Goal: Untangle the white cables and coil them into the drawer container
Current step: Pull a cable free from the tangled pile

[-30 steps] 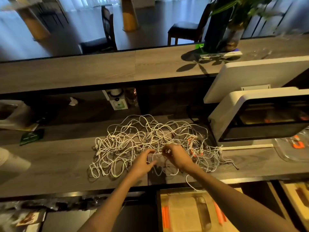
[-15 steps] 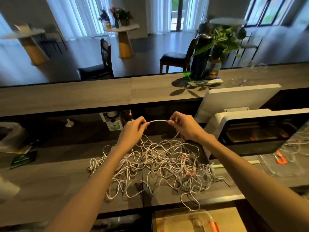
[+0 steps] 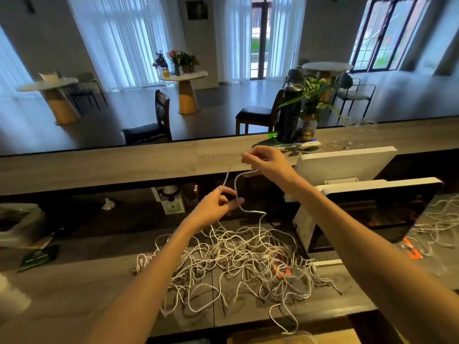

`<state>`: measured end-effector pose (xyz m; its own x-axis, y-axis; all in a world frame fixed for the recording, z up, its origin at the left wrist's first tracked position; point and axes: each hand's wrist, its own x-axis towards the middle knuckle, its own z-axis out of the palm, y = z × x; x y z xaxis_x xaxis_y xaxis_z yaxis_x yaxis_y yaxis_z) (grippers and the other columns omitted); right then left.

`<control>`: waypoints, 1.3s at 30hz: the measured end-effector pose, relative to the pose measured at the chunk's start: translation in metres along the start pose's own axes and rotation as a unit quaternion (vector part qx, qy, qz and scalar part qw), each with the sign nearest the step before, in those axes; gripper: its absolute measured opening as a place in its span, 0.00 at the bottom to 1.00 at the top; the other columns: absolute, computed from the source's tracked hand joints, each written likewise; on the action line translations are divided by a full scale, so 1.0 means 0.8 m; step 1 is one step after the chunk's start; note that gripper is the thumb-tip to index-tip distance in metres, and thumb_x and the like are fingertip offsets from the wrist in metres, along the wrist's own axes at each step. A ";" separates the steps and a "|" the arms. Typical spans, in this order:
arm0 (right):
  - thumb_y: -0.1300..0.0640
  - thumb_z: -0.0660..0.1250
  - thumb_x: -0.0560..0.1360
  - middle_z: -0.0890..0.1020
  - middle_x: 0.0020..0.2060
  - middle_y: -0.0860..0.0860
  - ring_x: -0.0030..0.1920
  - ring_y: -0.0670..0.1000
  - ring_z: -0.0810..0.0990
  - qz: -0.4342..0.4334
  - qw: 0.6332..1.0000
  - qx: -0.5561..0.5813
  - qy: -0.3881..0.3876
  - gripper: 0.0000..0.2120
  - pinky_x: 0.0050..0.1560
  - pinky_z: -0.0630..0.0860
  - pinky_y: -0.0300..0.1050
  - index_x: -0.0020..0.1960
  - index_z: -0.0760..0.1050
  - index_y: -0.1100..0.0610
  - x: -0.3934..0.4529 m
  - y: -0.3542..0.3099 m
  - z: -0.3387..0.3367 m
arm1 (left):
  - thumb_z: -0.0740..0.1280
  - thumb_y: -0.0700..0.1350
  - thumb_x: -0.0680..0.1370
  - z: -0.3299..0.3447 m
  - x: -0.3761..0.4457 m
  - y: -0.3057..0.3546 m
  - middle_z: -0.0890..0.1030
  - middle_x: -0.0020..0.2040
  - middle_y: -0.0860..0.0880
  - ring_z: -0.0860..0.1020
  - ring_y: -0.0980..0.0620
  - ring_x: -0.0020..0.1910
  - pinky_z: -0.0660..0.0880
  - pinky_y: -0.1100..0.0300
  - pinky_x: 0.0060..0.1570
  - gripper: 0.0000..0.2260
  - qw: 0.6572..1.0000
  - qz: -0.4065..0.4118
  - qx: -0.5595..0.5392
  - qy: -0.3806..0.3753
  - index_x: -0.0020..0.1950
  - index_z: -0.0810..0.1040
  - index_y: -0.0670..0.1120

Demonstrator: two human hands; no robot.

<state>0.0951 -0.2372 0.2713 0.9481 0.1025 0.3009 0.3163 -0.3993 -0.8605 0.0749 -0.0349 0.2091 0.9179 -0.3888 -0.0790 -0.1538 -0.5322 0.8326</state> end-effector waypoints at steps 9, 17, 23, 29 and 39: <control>0.39 0.72 0.73 0.83 0.58 0.51 0.56 0.50 0.85 0.086 0.986 0.143 -0.022 0.26 0.60 0.82 0.47 0.65 0.75 0.53 -0.035 0.000 0.011 | 0.58 0.50 0.86 0.004 -0.006 0.027 0.82 0.35 0.46 0.76 0.50 0.36 0.67 0.64 0.34 0.18 0.961 -0.010 -0.257 0.097 0.43 0.81 0.45; 0.42 0.71 0.77 0.85 0.58 0.53 0.61 0.53 0.84 0.111 0.962 0.166 -0.187 0.21 0.67 0.77 0.53 0.65 0.79 0.52 -0.108 0.054 0.054 | 0.60 0.49 0.85 -0.001 -0.023 0.028 0.80 0.36 0.46 0.76 0.57 0.32 0.71 0.67 0.33 0.18 0.947 -0.029 -0.317 0.053 0.43 0.82 0.43; 0.53 0.65 0.83 0.84 0.43 0.51 0.43 0.49 0.82 0.101 0.981 0.089 -0.140 0.11 0.48 0.79 0.43 0.54 0.83 0.58 -0.167 0.094 0.022 | 0.71 0.53 0.79 -0.003 -0.069 -0.008 0.74 0.32 0.56 0.69 0.60 0.30 0.67 0.67 0.32 0.10 0.990 -0.057 -0.129 -0.021 0.54 0.82 0.47; 0.55 0.66 0.82 0.85 0.42 0.52 0.42 0.48 0.84 0.181 0.977 0.013 -0.109 0.09 0.44 0.81 0.41 0.57 0.84 0.49 -0.264 0.157 -0.016 | 0.65 0.46 0.83 0.017 -0.111 -0.061 0.71 0.34 0.52 0.68 0.56 0.33 0.65 0.66 0.31 0.08 0.994 -0.083 -0.057 0.032 0.56 0.82 0.45; 0.62 0.67 0.82 0.84 0.35 0.48 0.33 0.45 0.82 0.302 0.917 -0.225 -0.132 0.12 0.37 0.78 0.38 0.42 0.81 0.50 -0.412 0.289 -0.030 | 0.64 0.47 0.83 0.140 -0.165 -0.147 0.82 0.35 0.50 0.75 0.55 0.29 0.74 0.56 0.33 0.08 0.996 -0.037 0.050 0.062 0.49 0.83 0.55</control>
<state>-0.1449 -0.3855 -0.0168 0.9390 -0.0678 -0.3371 -0.2586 -0.7852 -0.5626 -0.0689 -0.0054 0.0601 0.9653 -0.2534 -0.0640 -0.1144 -0.6298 0.7683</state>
